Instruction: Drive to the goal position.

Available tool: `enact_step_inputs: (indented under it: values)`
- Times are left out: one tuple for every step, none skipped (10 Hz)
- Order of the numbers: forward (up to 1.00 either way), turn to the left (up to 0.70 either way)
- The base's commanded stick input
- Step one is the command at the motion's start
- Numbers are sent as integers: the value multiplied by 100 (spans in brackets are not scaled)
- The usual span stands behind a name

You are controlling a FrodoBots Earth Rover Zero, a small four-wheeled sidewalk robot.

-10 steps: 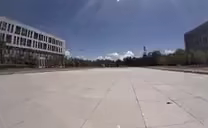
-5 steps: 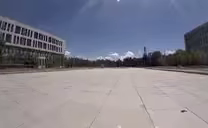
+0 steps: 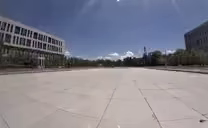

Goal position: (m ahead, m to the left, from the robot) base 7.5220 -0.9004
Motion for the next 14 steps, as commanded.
enact_step_inputs:
  values:
    - [61, 0]
    - [61, 0]
    - [61, 0]
    - [61, 0]
    - [61, 0]
    - [61, 0]
    - [60, 0]
    - [60, 0]
    - [61, 0]
    - [61, 0]
    - [61, 0]
    - [61, 0]
    - [60, 0]
    - [60, 0]
